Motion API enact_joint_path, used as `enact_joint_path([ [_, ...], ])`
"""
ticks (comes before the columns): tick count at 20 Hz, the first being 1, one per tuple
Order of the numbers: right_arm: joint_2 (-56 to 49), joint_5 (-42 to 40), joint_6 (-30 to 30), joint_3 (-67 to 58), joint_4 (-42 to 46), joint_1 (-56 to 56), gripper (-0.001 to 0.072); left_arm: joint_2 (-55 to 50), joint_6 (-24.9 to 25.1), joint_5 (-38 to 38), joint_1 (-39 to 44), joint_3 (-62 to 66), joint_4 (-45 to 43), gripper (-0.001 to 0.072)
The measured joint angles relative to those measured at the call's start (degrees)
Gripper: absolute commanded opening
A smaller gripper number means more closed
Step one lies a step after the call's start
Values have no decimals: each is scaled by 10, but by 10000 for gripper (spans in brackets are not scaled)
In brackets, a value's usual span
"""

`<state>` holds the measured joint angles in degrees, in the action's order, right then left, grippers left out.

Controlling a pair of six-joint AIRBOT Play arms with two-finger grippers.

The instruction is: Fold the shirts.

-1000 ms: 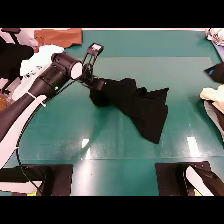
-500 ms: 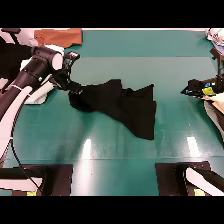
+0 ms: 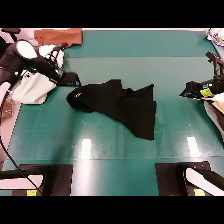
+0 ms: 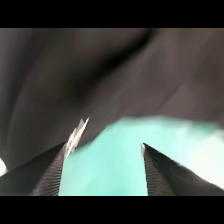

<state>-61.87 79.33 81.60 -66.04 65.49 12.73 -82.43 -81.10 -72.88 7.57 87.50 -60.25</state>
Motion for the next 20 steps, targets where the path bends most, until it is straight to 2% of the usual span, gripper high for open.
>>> enact_joint_path([
  [6,-11,-20,1,0,5,-31,81,-70,2,96,-8,0,79,568],
  [13,-47,-14,0,0,5,-75,81,-127,26,174,-1,0,77,567],
  [19,-54,-28,0,0,6,-83,84,-146,52,158,4,0,66,567],
  [20,-54,-30,0,0,6,-82,102,-148,61,149,9,0,66,515],
])
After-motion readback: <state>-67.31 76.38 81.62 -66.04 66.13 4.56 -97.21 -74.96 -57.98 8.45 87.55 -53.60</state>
